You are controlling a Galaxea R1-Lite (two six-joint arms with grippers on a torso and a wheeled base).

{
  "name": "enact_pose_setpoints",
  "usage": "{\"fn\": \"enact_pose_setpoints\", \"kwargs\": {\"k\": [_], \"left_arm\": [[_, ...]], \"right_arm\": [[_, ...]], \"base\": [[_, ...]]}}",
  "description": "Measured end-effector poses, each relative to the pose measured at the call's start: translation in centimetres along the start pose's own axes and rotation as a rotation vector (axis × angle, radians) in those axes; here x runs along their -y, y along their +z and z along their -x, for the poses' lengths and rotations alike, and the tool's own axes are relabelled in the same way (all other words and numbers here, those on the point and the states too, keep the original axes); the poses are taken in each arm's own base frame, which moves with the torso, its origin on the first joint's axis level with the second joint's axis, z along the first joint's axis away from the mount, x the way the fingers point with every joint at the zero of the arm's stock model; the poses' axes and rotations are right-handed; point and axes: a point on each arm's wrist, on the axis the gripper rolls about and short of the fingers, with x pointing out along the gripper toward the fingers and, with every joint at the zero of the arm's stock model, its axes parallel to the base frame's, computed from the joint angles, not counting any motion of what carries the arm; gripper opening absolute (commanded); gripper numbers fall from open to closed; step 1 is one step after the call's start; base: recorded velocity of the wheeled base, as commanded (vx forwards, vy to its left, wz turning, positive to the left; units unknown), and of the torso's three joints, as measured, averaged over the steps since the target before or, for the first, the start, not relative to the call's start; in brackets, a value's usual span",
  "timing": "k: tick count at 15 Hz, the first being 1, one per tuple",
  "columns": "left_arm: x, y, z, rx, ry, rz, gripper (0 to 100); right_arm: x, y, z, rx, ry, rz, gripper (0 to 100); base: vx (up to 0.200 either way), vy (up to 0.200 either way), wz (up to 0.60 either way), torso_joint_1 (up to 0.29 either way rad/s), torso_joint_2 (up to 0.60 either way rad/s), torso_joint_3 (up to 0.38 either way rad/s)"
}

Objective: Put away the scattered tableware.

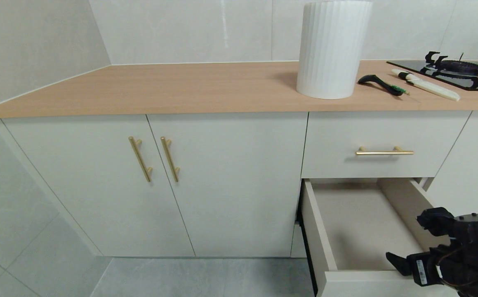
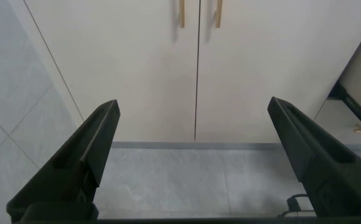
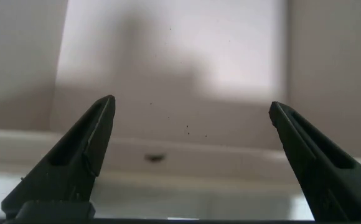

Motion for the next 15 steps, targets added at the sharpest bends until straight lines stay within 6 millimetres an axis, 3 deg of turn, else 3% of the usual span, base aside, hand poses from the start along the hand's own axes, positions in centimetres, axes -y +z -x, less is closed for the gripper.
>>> {"fn": "enact_pose_setpoints", "kwargs": {"k": [10, 13, 15], "left_arm": [[0.0, 0.0, 0.0, 0.000, 0.001, 0.000, 100], [0.0, 0.0, 0.0, 0.000, 0.001, 0.000, 100], [0.0, 0.0, 0.0, 0.000, 0.001, 0.000, 100]], "right_arm": [[-0.1, -3.8, 4.1, -0.071, 0.080, 0.056, 100], [-0.1, -3.7, 4.6, -0.063, 0.108, 0.057, 100], [-0.2, -2.1, 4.5, -0.004, 0.103, 0.043, 100]], "base": [[0.000, 0.000, 0.00, 0.000, 0.00, 0.000], [0.000, 0.000, 0.00, 0.000, 0.00, 0.000], [0.000, 0.000, 0.00, 0.000, 0.00, 0.000]]}}
